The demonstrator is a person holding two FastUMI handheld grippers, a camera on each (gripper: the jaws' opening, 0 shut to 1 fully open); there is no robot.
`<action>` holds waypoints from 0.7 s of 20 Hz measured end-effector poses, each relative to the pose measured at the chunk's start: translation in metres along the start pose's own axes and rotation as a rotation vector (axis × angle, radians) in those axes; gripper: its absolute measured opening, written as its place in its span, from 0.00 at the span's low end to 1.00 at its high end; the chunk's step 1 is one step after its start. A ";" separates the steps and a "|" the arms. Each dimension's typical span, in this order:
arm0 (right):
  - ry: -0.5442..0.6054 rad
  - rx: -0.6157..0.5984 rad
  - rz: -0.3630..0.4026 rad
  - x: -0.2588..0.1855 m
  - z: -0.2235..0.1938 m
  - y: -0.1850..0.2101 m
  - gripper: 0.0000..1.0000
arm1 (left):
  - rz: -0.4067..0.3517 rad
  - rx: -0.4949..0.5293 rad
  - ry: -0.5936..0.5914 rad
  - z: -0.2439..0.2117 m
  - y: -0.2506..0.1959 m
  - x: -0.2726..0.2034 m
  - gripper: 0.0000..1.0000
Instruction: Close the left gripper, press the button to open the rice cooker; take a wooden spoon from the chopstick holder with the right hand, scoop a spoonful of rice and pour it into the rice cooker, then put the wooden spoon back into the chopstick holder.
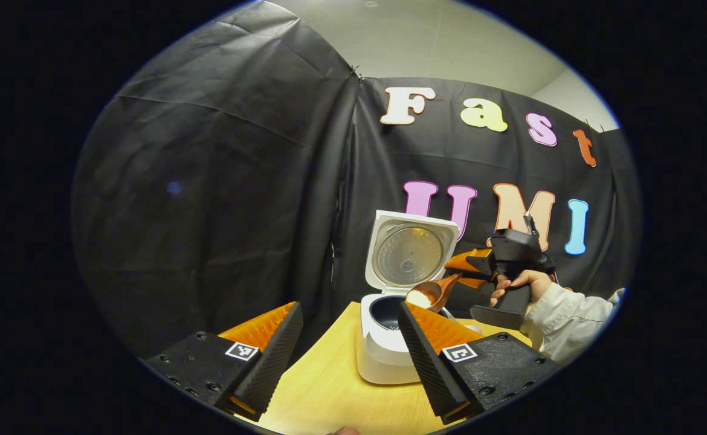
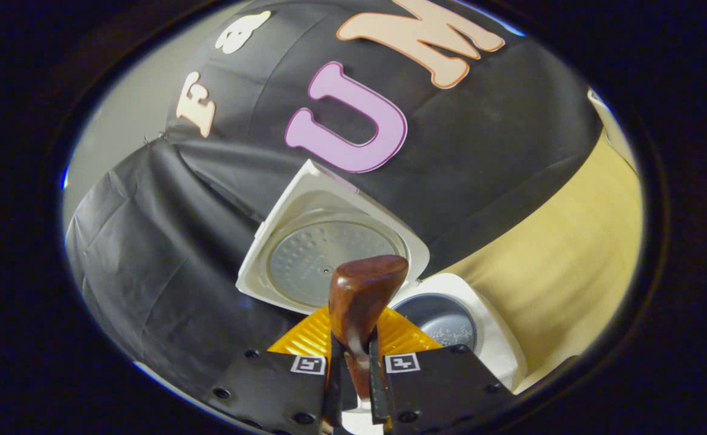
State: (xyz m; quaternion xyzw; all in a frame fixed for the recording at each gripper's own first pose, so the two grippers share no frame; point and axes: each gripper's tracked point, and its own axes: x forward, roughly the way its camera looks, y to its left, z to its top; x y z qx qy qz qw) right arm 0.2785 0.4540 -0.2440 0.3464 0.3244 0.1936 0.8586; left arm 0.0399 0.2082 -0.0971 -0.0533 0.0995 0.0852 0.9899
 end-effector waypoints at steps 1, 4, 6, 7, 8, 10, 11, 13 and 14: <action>0.005 -0.027 -0.011 0.006 -0.003 -0.002 0.22 | 0.005 -0.001 0.003 -0.002 0.002 0.000 0.94; 0.017 -0.118 -0.055 0.022 -0.014 -0.010 0.21 | 0.023 -0.007 0.014 -0.007 0.009 -0.001 0.94; 0.031 -0.186 -0.083 0.028 -0.021 -0.017 0.24 | 0.030 -0.012 0.019 -0.010 0.012 0.001 0.94; 0.038 -0.219 -0.096 0.031 -0.025 -0.021 0.21 | 0.030 -0.018 0.021 -0.011 0.012 0.000 0.94; 0.045 -0.251 -0.109 0.031 -0.027 -0.025 0.21 | 0.031 -0.022 0.023 -0.011 0.012 0.000 0.94; 0.038 -0.326 -0.128 0.031 -0.025 -0.027 0.19 | 0.032 -0.024 0.026 -0.014 0.012 0.002 0.94; 0.027 -0.380 -0.138 0.030 -0.022 -0.028 0.24 | 0.031 -0.025 0.023 -0.013 0.012 0.002 0.94; -0.002 -0.508 -0.151 0.028 -0.017 -0.027 0.24 | 0.032 -0.026 0.019 -0.013 0.010 0.000 0.94; -0.019 -0.570 -0.151 0.027 -0.015 -0.025 0.21 | 0.031 -0.029 0.019 -0.013 0.009 0.001 0.94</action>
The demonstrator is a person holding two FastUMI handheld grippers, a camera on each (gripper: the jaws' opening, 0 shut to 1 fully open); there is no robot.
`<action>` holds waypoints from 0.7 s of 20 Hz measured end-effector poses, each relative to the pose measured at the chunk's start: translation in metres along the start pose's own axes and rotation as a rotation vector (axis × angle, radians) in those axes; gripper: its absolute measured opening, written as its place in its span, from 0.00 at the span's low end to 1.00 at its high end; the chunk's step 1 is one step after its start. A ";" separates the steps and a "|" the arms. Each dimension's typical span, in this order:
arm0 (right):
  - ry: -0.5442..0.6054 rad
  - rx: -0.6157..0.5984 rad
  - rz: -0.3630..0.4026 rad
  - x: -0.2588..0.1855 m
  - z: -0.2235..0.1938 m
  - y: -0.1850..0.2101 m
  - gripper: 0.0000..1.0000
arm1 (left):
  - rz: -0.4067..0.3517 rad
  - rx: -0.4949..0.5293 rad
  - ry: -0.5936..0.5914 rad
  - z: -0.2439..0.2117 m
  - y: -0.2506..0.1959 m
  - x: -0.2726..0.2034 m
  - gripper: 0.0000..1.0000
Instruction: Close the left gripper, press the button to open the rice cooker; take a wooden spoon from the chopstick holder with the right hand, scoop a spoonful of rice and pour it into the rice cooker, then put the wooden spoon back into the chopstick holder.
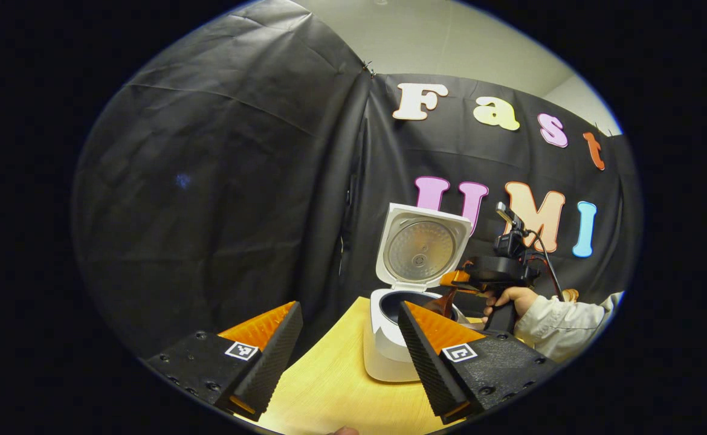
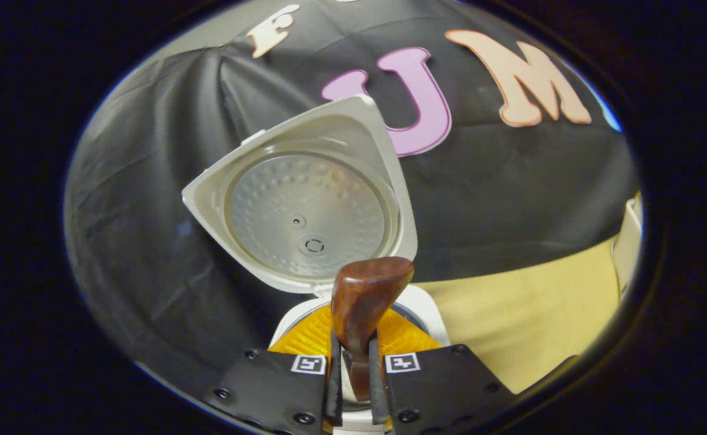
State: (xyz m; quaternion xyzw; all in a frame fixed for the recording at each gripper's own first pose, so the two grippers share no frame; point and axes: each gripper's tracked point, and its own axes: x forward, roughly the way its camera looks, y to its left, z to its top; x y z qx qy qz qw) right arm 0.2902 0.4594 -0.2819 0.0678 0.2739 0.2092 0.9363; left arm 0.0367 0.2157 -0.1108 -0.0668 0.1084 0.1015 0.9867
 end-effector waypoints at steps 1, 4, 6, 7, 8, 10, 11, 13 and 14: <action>-0.019 -0.053 -0.001 -0.002 0.004 0.001 0.21 | 0.000 -0.003 0.001 -0.001 -0.002 0.000 0.94; -0.076 -0.201 0.014 -0.008 0.015 0.015 0.23 | -0.008 -0.009 0.004 -0.003 -0.005 0.000 0.94; -0.132 -0.332 0.026 -0.014 0.024 0.027 0.23 | -0.013 -0.006 0.004 -0.002 -0.007 0.000 0.94; -0.166 -0.401 0.032 -0.018 0.029 0.034 0.21 | -0.015 -0.004 0.001 -0.002 -0.008 0.000 0.94; -0.197 -0.467 0.040 -0.022 0.032 0.043 0.21 | -0.018 -0.003 0.000 -0.002 -0.009 0.000 0.94; -0.246 -0.579 0.050 -0.026 0.036 0.054 0.19 | -0.019 -0.001 0.000 -0.002 -0.010 0.000 0.94; -0.267 -0.631 0.053 -0.029 0.038 0.059 0.21 | -0.018 0.000 -0.001 -0.002 -0.009 0.000 0.94; -0.311 -0.725 0.049 -0.035 0.040 0.067 0.21 | -0.016 0.002 -0.005 0.000 -0.008 0.000 0.94; -0.334 -0.766 0.043 -0.041 0.042 0.072 0.22 | -0.014 0.005 -0.006 0.000 -0.006 0.002 0.98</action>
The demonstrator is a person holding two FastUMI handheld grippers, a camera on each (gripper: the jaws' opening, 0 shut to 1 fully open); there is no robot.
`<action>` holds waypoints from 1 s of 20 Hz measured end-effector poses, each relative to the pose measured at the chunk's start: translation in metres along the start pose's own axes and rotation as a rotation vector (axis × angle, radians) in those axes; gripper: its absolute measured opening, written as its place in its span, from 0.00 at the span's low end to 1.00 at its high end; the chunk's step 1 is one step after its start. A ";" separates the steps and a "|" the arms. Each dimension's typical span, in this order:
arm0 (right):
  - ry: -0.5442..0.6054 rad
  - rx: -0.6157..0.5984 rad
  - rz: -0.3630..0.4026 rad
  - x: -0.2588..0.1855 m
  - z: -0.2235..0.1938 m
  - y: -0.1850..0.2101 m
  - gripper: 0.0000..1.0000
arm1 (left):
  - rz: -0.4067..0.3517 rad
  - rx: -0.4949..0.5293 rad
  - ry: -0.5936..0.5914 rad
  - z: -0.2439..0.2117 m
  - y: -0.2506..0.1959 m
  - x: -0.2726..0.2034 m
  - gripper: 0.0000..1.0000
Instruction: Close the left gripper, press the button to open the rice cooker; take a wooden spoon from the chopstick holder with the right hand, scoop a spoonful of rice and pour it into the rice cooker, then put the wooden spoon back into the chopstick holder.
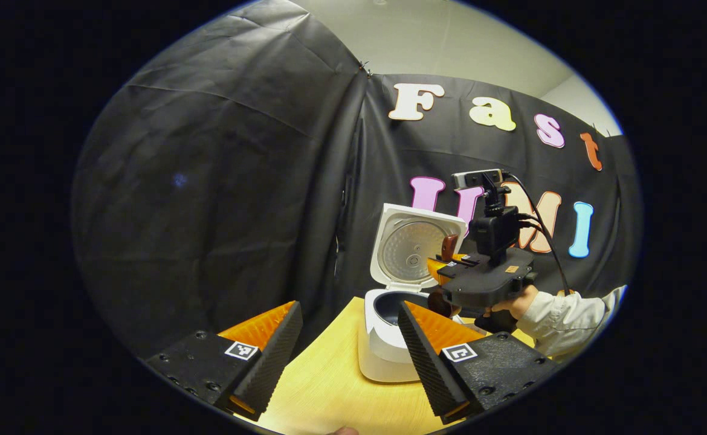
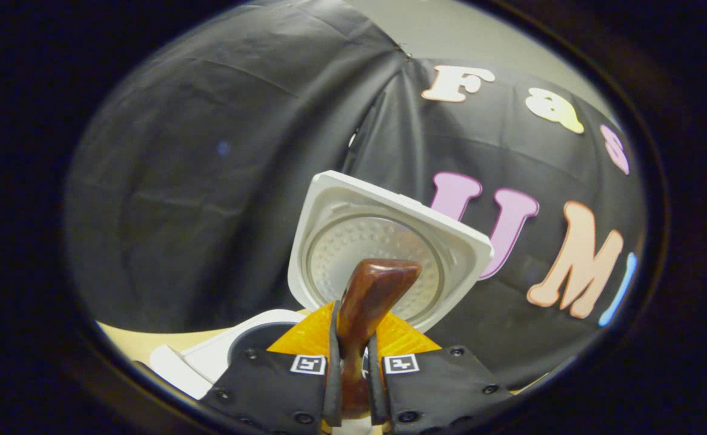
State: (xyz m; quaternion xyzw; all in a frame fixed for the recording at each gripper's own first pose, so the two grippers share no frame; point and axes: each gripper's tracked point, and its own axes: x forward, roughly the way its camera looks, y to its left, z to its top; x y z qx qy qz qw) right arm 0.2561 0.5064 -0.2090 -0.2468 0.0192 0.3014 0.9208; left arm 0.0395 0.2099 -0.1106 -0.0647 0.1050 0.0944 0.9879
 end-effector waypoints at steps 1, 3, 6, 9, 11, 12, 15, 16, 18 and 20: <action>-0.016 -0.031 0.000 -0.003 0.005 0.001 0.23 | 0.002 0.002 0.000 0.000 0.000 0.001 0.94; -0.026 -0.036 0.017 -0.011 0.006 0.005 0.22 | 0.000 0.002 -0.002 0.000 0.000 0.001 0.94; 0.004 0.073 0.037 -0.012 0.008 -0.001 0.20 | -0.009 0.005 -0.006 0.001 -0.003 0.000 0.90; 0.029 0.227 0.037 -0.017 0.014 -0.021 0.20 | -0.024 0.010 -0.014 0.006 -0.010 0.001 0.94; 0.040 0.309 0.026 -0.026 0.020 -0.040 0.20 | -0.039 0.020 -0.023 0.011 -0.017 0.004 0.90; 0.040 0.339 0.020 -0.036 0.025 -0.051 0.21 | -0.049 0.026 -0.030 0.014 -0.022 0.007 0.90; 0.018 0.406 0.005 -0.065 0.039 -0.083 0.20 | -0.090 0.037 -0.039 0.020 -0.042 0.013 0.91; 0.015 0.427 -0.001 -0.074 0.042 -0.093 0.20 | -0.105 0.040 -0.042 0.022 -0.049 0.014 0.90; 0.016 0.468 -0.013 -0.092 0.044 -0.113 0.20 | -0.130 0.044 -0.046 0.025 -0.063 0.014 0.90; 0.016 0.495 -0.040 -0.114 0.040 -0.135 0.20 | -0.156 0.050 -0.054 0.029 -0.079 0.015 0.94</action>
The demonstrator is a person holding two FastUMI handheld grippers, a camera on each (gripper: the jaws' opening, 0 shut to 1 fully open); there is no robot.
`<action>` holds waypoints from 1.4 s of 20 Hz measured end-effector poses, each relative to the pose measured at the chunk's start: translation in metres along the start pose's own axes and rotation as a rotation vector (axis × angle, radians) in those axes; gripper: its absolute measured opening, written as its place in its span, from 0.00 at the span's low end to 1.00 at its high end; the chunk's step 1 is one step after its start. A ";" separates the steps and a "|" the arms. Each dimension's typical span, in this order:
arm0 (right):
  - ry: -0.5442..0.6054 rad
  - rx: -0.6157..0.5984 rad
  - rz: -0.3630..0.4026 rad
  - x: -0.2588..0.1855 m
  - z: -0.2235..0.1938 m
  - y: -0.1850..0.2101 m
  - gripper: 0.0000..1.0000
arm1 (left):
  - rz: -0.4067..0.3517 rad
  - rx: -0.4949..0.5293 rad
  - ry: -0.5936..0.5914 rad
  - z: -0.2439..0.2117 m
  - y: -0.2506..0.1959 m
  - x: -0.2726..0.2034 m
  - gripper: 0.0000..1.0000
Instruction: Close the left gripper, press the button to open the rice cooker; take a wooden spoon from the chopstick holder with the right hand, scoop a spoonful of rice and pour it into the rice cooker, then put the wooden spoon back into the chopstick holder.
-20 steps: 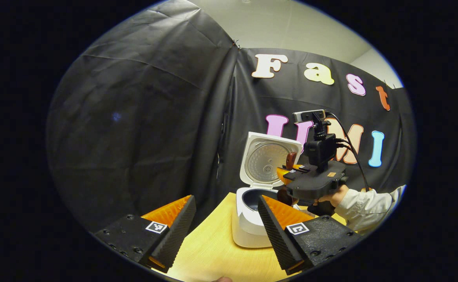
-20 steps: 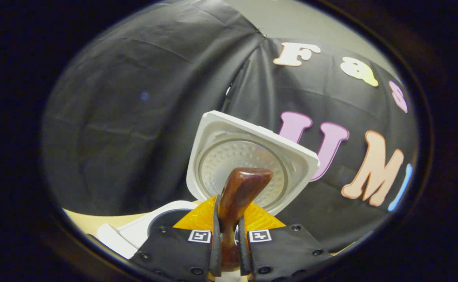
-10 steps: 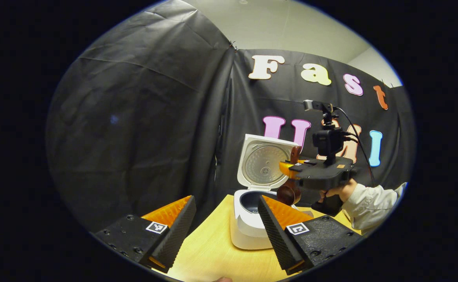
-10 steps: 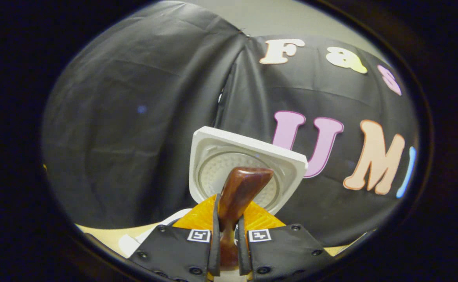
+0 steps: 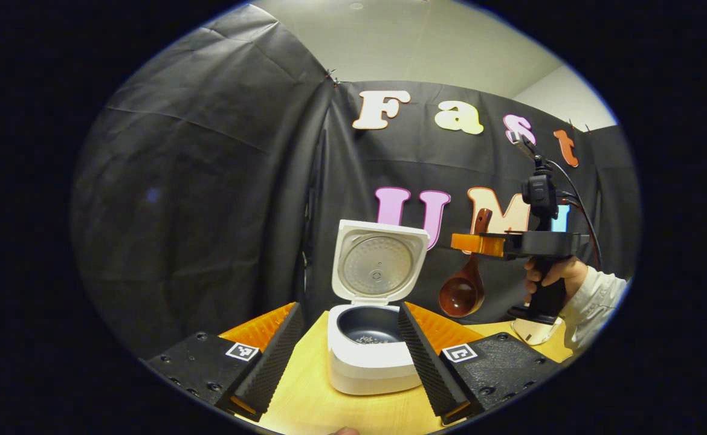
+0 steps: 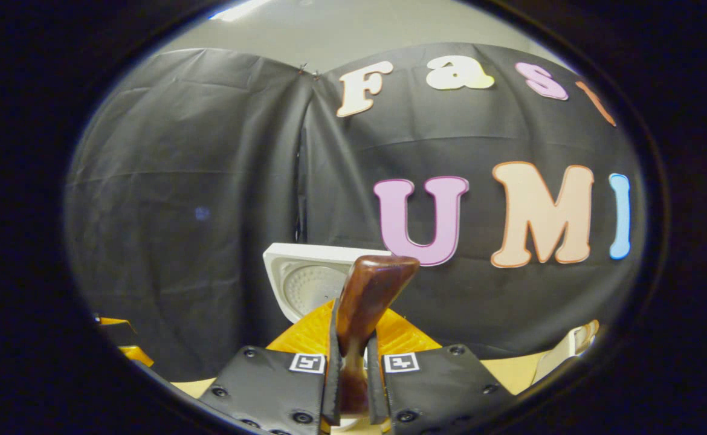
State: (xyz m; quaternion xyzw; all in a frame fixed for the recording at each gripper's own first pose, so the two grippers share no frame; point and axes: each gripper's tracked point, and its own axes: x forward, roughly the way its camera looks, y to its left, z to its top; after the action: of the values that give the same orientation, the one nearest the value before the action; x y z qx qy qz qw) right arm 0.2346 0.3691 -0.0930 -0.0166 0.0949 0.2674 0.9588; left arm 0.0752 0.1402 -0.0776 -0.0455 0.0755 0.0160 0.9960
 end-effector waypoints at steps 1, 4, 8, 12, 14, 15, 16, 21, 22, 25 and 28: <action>-0.005 0.010 -0.017 -0.013 0.003 -0.013 0.20 | -0.013 0.002 -0.005 0.003 -0.008 0.001 0.91; -0.027 0.038 -0.068 -0.045 0.012 -0.054 0.20 | -0.043 0.006 -0.014 0.010 -0.031 0.003 0.90; -0.023 0.058 -0.132 -0.090 0.006 -0.100 0.19 | -0.076 0.020 -0.035 0.022 -0.060 0.003 0.97; -0.007 0.082 -0.197 -0.131 -0.005 -0.147 0.19 | -0.104 0.030 -0.048 0.028 -0.088 0.001 0.93; 0.001 0.072 -0.238 -0.154 -0.012 -0.171 0.19 | -0.117 0.034 -0.049 0.030 -0.102 0.000 0.94; 0.005 0.065 -0.258 -0.166 -0.015 -0.183 0.19 | -0.124 0.035 -0.051 0.031 -0.110 -0.001 0.93; 0.008 0.062 -0.280 -0.177 -0.019 -0.195 0.19 | -0.133 0.036 -0.054 0.031 -0.117 -0.001 0.94; 0.041 0.108 -0.398 -0.238 -0.052 -0.252 0.23 | -0.176 0.044 -0.043 0.029 -0.152 -0.005 0.93; 0.048 0.118 -0.423 -0.251 -0.059 -0.263 0.23 | -0.183 0.044 -0.042 0.029 -0.158 -0.006 0.94; 0.075 0.140 -0.499 -0.290 -0.083 -0.292 0.19 | -0.201 0.050 -0.045 0.031 -0.172 -0.010 0.94; 0.110 0.160 -0.565 -0.327 -0.112 -0.314 0.22 | -0.220 0.053 -0.042 0.029 -0.189 -0.012 0.94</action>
State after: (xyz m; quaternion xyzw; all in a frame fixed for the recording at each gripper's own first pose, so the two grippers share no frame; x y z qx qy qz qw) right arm 0.1028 -0.0756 -0.1464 0.0190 0.1593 -0.0195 0.9869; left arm 0.0751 -0.0456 -0.0304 -0.0268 0.0495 -0.0946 0.9939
